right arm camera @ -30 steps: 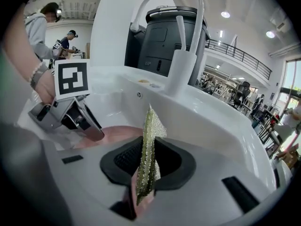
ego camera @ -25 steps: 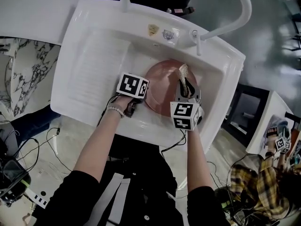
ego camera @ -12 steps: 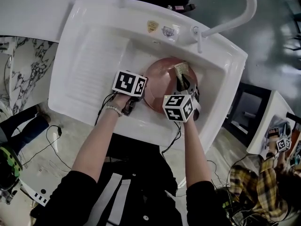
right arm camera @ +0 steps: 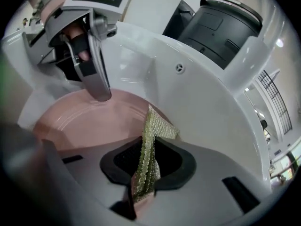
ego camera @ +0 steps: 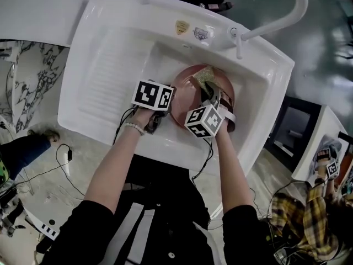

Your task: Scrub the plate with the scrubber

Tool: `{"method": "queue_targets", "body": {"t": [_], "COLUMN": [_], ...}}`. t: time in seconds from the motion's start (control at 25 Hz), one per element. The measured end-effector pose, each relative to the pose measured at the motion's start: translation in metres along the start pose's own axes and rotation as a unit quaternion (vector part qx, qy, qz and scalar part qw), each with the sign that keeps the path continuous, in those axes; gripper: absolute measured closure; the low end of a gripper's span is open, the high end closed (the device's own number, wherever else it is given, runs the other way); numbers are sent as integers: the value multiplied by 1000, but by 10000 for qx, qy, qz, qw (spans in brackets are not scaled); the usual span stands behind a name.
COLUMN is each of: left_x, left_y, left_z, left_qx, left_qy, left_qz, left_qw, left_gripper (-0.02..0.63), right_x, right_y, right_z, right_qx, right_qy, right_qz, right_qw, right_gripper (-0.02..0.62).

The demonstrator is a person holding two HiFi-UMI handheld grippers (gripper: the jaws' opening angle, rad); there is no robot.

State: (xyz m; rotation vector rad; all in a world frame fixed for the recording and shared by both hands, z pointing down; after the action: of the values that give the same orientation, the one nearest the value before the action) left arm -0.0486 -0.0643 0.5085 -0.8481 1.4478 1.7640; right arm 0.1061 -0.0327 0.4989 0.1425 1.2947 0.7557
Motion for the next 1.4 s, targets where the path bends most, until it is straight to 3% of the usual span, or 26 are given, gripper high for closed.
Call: {"method": "queue_targets", "body": {"t": [0.36,0.72,1.08,1.4], "left_x": [2,1,0,-1], "left_y": [3,5,6,8], "left_z": [-2,-4,-4,-3], "left_qx": [252,410,521,602], "left_qy": [-148,-247,-277,-249], "left_qz": [12,90,115,94], "left_qw": [9996,9988,9982,9978], "left_gripper": [577,580,583,586], "right_x": [0,8,24,38], "right_y": [18,40,53,58], "right_z": [-16,-22,-22,-18], "right_qx": [1727,3079,3246,3234], "right_qy": [-530,-1075,-1602,-2009], "right_qz": [-415,-608,-977,-1705], "right_qw": [9827,9434,9271,9088], "right_gripper": [523,523,523,523]}}
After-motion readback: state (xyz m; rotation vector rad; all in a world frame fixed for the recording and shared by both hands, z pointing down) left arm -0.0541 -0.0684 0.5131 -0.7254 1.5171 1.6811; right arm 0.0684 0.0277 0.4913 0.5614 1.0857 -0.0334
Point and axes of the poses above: the fingertips, and each gripper's own axes: x backward along the fingers, y to its left, z out of its underside, the point moved 9 cm from there along x, backward along the fingers, and after that the axes turned 13 degrees about x, right-handed, at the moved point
